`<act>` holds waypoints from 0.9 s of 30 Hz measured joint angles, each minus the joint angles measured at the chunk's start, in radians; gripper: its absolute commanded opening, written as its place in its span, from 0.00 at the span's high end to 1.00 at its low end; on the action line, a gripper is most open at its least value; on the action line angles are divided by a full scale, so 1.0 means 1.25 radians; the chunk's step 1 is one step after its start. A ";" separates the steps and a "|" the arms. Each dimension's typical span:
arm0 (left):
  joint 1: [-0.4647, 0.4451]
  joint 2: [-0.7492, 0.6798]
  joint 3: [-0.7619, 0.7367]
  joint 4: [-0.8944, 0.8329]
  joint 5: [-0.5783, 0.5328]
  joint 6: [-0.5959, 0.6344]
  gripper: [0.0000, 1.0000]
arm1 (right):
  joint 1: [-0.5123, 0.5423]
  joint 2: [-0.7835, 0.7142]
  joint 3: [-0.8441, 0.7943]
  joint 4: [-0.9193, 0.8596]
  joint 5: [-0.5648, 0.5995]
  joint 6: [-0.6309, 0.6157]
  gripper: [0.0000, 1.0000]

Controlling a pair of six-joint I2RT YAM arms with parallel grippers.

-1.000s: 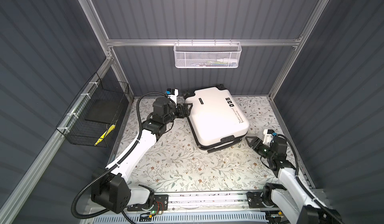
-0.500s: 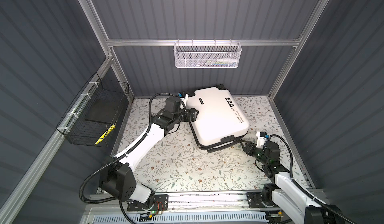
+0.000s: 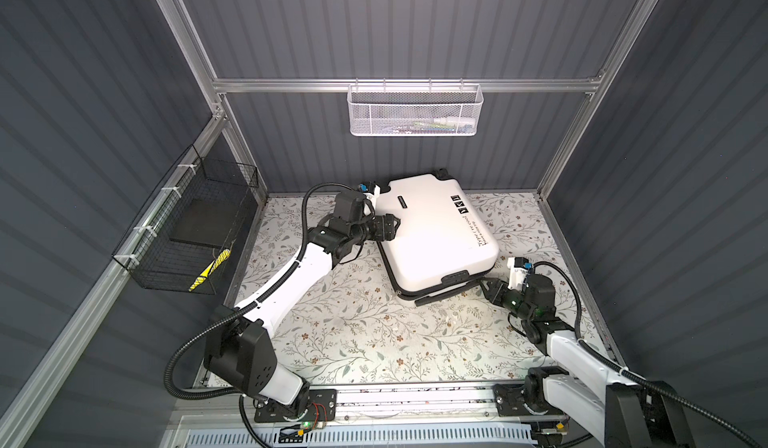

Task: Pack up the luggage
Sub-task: 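Grasp the silver zipper pull at the suitcase's near corner with right gripper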

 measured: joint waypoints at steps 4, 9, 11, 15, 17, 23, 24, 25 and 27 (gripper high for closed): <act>0.000 0.001 0.006 0.003 0.009 0.000 0.19 | 0.001 0.038 0.025 -0.016 -0.019 -0.013 0.64; 0.000 0.001 0.011 0.008 0.017 0.000 0.19 | 0.002 0.069 0.047 -0.036 -0.033 -0.024 0.69; 0.000 0.001 0.012 0.010 0.020 0.002 0.19 | 0.002 0.081 0.057 -0.041 -0.041 -0.027 0.72; 0.000 0.006 0.012 0.020 0.026 0.003 0.19 | 0.002 0.092 0.069 -0.045 -0.041 -0.034 0.78; 0.000 0.010 0.012 0.021 0.027 0.005 0.19 | 0.002 0.092 0.072 -0.047 -0.039 -0.036 0.82; 0.000 0.016 0.012 0.021 0.032 0.014 0.19 | 0.002 0.088 0.079 -0.056 -0.034 -0.039 0.90; 0.000 0.016 0.012 0.021 0.032 0.016 0.19 | 0.002 0.087 0.080 -0.058 -0.032 -0.042 0.92; 0.000 0.016 0.012 0.021 0.032 0.018 0.19 | 0.002 0.085 0.080 -0.061 -0.031 -0.042 0.95; 0.000 0.016 0.012 0.021 0.032 0.020 0.19 | 0.003 0.079 0.080 -0.064 -0.029 -0.044 1.00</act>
